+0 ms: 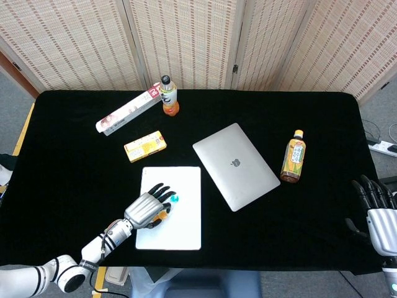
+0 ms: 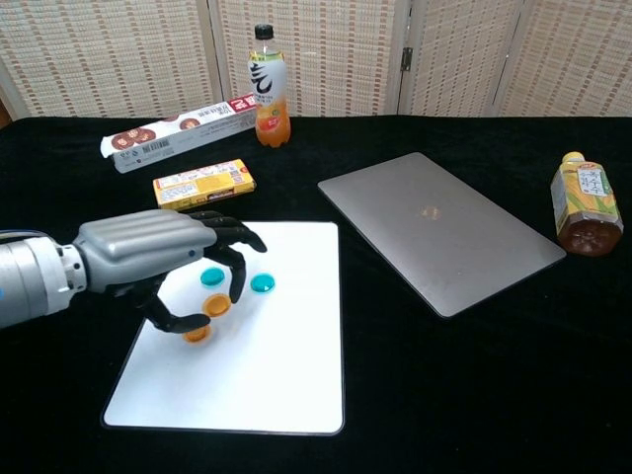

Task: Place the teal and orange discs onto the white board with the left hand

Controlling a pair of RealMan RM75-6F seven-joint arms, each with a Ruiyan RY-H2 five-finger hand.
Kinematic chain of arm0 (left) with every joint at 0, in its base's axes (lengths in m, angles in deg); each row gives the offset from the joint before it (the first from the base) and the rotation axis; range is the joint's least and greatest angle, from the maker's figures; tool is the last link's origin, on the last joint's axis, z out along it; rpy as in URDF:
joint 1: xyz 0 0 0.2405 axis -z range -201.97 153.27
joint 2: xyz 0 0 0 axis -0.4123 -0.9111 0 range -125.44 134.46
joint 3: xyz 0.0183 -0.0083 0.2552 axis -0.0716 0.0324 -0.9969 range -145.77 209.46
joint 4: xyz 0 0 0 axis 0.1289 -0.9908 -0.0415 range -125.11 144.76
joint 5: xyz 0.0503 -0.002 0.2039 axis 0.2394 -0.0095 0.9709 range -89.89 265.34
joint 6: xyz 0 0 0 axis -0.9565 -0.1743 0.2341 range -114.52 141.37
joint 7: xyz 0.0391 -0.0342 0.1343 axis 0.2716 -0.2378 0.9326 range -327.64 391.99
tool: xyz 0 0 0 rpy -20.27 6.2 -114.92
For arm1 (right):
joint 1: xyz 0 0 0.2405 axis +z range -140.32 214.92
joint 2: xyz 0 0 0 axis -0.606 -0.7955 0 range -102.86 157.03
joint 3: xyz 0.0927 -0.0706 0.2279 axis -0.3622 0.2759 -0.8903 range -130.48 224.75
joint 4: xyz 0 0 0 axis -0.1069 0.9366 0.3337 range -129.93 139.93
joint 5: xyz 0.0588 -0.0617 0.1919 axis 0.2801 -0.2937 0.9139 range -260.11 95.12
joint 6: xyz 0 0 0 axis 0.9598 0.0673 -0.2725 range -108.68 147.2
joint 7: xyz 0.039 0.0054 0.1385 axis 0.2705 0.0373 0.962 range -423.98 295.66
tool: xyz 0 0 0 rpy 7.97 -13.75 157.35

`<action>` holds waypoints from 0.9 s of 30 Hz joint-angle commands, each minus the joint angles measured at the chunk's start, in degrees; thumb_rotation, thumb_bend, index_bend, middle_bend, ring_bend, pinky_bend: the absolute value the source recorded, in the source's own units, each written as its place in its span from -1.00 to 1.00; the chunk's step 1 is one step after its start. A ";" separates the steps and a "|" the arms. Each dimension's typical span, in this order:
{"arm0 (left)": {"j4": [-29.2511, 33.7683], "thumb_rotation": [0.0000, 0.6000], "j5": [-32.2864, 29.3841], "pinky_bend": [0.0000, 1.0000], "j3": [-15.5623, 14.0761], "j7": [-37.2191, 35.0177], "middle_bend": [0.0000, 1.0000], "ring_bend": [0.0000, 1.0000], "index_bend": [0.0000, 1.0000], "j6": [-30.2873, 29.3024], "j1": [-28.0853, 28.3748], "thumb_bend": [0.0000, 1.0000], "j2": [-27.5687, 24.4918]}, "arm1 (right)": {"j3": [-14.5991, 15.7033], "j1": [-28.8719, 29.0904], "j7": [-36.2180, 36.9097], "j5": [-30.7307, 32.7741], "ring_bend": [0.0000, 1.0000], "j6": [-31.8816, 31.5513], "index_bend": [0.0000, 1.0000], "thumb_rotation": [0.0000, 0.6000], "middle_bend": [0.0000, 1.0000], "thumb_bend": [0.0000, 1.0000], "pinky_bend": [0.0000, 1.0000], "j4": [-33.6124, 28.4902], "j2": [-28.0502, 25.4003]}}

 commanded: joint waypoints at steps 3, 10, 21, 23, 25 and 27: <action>-0.40 1.00 -1.69 -1.00 0.39 1.82 -0.70 -0.98 -0.01 1.61 1.44 -0.13 1.76 | -0.01 -0.07 0.10 0.15 -1.00 0.06 -1.00 1.00 -1.00 -0.36 -1.00 0.07 0.00; -1.65 1.00 -3.73 -1.00 0.24 4.05 -0.70 -0.98 -0.02 2.84 2.68 -0.13 4.12 | 0.02 -0.15 0.27 0.25 -1.00 0.12 -1.00 1.00 -1.00 -0.36 -1.00 0.26 0.08; -2.32 1.00 -5.59 -1.00 -0.18 6.04 -0.70 -0.98 -0.04 2.89 3.51 -0.13 5.51 | 0.01 -0.42 0.52 0.42 -1.00 -0.04 -1.00 1.00 -1.00 -0.36 -1.00 0.51 0.11; -2.09 1.00 -5.73 -1.00 -0.28 6.21 -0.70 -0.99 -0.10 2.72 3.58 -0.13 5.49 | 0.00 -0.44 0.57 0.43 -1.00 -0.05 -1.00 1.00 -1.00 -0.36 -1.00 0.53 0.10; -1.92 1.00 -5.79 -1.00 -0.34 6.24 -0.70 -1.00 -0.17 2.40 3.56 -0.13 5.57 | -0.02 -0.44 0.64 0.41 -1.00 -0.07 -1.00 1.00 -1.00 -0.36 -1.00 0.58 0.14; -1.57 1.00 -5.62 -1.00 -0.50 6.36 -0.70 -1.00 -0.23 2.07 3.60 -0.13 5.49 | -0.07 -0.44 0.75 0.40 -1.00 -0.12 -1.00 1.00 -1.00 -0.36 -1.00 0.67 0.21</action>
